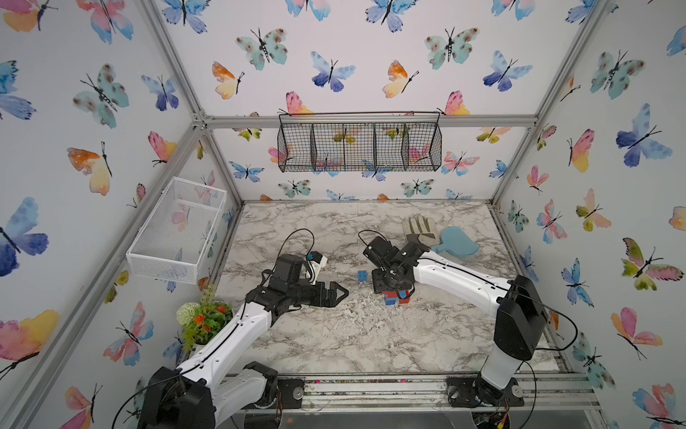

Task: Assemble a giraffe with lego
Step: Assemble the lego brick with the lego brick.

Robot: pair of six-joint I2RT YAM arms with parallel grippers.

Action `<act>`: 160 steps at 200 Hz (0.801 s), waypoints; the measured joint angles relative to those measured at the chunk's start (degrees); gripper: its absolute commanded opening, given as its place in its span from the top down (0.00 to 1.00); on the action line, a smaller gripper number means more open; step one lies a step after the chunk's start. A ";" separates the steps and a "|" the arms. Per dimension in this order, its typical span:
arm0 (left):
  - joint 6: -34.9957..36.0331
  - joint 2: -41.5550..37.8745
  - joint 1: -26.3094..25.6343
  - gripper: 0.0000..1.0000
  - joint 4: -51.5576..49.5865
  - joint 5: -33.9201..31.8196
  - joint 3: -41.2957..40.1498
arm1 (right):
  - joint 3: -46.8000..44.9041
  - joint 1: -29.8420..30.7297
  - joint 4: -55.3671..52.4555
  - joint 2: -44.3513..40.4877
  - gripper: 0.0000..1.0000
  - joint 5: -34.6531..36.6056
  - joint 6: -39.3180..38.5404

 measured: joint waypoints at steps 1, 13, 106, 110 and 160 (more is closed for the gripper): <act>0.00 0.00 0.00 0.02 0.02 0.00 0.00 | 0.00 0.00 0.00 0.00 0.45 0.00 0.00; 0.00 0.00 0.00 0.02 0.00 -0.02 0.00 | 0.00 -0.02 -0.02 0.00 0.45 -0.04 -0.02; -0.13 0.17 0.00 0.02 0.02 0.00 -0.09 | -1.81 -0.02 1.77 -0.76 0.44 -0.22 -0.26; -0.13 0.20 0.00 0.02 0.02 0.00 -0.09 | -1.81 -0.02 1.77 -0.76 0.43 -0.22 -0.28; -0.15 0.22 0.00 0.02 0.04 0.00 -0.09 | -1.75 -0.02 1.75 -0.90 0.39 -0.20 -0.28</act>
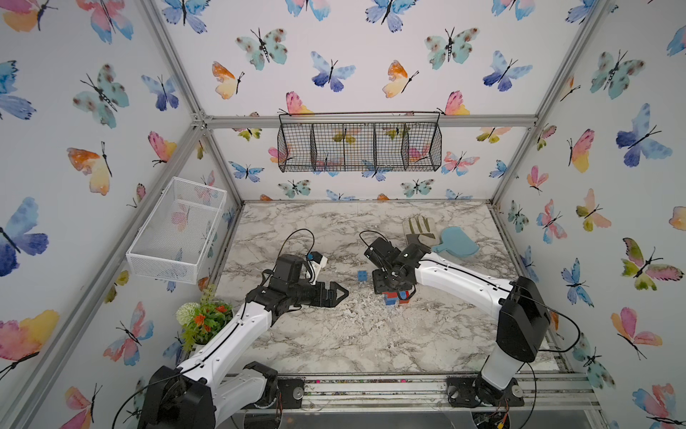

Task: Assemble a giraffe with lego
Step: Assemble the lego brick with the lego brick.

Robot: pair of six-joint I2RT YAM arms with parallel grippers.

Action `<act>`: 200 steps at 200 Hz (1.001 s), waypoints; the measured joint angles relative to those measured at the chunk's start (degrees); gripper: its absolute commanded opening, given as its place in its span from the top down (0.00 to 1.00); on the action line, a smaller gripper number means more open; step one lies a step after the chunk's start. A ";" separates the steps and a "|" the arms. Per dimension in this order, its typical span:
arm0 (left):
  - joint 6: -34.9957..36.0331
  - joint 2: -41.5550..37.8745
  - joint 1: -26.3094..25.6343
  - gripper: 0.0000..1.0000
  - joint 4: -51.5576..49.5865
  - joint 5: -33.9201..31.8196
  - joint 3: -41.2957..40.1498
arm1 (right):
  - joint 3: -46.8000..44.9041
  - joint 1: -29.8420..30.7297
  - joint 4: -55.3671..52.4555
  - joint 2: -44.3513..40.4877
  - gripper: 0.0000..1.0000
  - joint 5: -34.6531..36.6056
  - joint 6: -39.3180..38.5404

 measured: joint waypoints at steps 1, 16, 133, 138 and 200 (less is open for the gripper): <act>0.00 0.00 0.00 0.02 0.00 -0.02 0.00 | 0.00 0.00 0.00 -0.02 0.39 0.00 0.00; 0.00 0.00 0.00 0.02 0.00 -0.02 0.00 | 0.00 0.00 0.00 -0.15 0.37 0.04 0.02; -0.02 0.00 -0.04 0.02 0.00 -0.02 0.00 | 5.27 0.00 0.35 -0.28 0.17 1.16 -0.33; 0.00 0.00 -0.04 0.02 0.00 -0.02 0.00 | 5.44 0.00 0.31 -0.28 0.17 1.25 -0.42; -0.02 0.00 -0.04 0.02 0.00 -0.02 0.00 | 11.89 0.00 0.17 3.69 0.19 1.95 -2.91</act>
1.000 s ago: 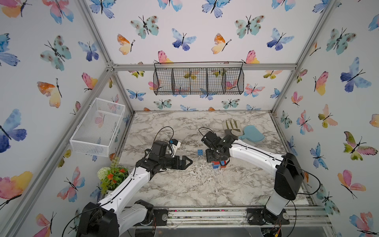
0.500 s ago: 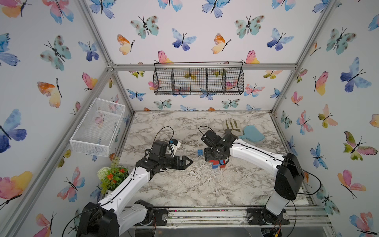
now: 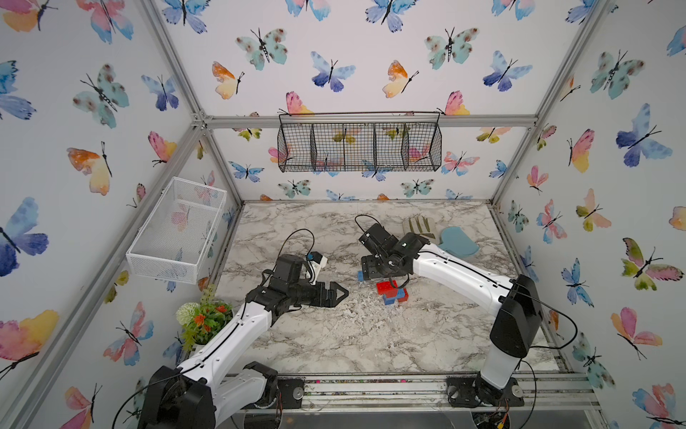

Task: Assemble a giraffe with lego
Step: Assemble the lego brick with the lego brick, then pick up the lego brick from the center of the board.

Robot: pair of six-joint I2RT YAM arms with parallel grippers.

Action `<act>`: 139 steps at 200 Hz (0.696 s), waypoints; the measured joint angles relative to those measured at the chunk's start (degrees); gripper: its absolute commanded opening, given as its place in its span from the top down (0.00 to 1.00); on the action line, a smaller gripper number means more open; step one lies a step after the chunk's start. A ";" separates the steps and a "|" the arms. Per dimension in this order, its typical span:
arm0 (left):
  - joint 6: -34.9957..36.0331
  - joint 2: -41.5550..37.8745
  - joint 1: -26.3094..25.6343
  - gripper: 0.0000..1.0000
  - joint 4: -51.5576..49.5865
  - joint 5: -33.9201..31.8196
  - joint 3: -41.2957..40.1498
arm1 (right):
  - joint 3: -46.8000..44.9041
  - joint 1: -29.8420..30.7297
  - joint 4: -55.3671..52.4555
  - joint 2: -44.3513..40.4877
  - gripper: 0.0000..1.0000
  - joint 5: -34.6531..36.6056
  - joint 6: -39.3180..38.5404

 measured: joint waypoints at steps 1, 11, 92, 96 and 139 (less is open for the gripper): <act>0.00 0.00 0.00 0.01 0.00 0.00 0.00 | 0.13 0.00 0.00 0.11 0.20 0.02 -0.04; 0.00 0.00 -0.11 0.02 0.00 0.00 0.00 | 2.03 0.00 0.07 1.77 0.21 0.26 -0.42; 0.00 0.00 -0.74 0.02 0.00 -0.07 -0.02 | 7.41 -0.52 2.49 13.46 0.29 0.24 -1.57; 0.00 0.00 -0.76 0.02 0.00 -0.07 -0.02 | 7.43 -0.59 2.75 13.79 0.30 0.13 -1.57; 0.00 0.00 -0.87 0.02 0.00 -0.07 -0.07 | 7.43 -1.75 5.14 17.46 0.36 -1.33 -1.57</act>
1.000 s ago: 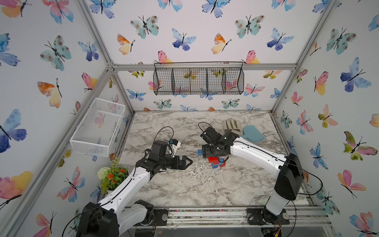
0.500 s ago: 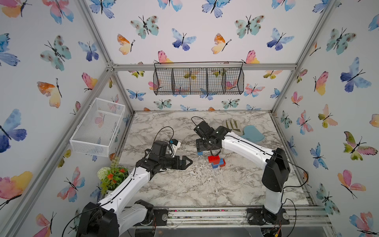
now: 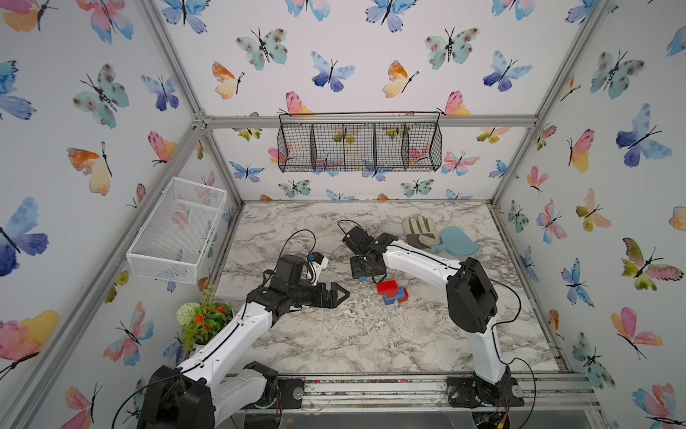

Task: Assemble a giraffe with lego
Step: Pick up the lego brick from the center of the board.

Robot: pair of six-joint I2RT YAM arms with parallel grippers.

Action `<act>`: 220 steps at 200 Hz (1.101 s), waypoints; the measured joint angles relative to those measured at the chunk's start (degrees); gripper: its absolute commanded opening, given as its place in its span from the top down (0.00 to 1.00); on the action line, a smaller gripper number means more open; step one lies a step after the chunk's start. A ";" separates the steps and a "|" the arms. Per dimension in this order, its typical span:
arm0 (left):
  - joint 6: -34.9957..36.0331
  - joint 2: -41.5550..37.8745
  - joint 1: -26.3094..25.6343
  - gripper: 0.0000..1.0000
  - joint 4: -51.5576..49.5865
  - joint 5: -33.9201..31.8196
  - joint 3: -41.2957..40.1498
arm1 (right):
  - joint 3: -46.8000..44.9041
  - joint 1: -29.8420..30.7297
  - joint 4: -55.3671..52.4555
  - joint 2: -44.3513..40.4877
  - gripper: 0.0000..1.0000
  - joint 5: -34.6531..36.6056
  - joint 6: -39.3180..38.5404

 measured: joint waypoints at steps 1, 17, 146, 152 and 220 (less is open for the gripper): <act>0.00 0.00 0.00 0.02 0.00 0.00 0.00 | 0.00 -0.04 0.04 0.09 0.36 -0.02 0.00; 0.00 0.00 0.00 0.02 0.00 0.00 -0.02 | 0.04 -0.20 0.94 1.38 0.37 -0.50 -0.02; 0.00 0.00 0.00 0.02 0.00 0.00 -0.04 | 1.44 -0.85 2.60 6.86 0.46 -1.92 -0.48; 0.00 0.00 0.00 0.02 0.00 0.00 -0.04 | 1.70 -0.85 2.64 7.06 0.46 -1.92 -0.50; 0.00 0.00 0.00 0.02 0.00 -0.04 -0.04 | 2.54 -0.90 2.86 8.72 0.53 -1.92 -0.87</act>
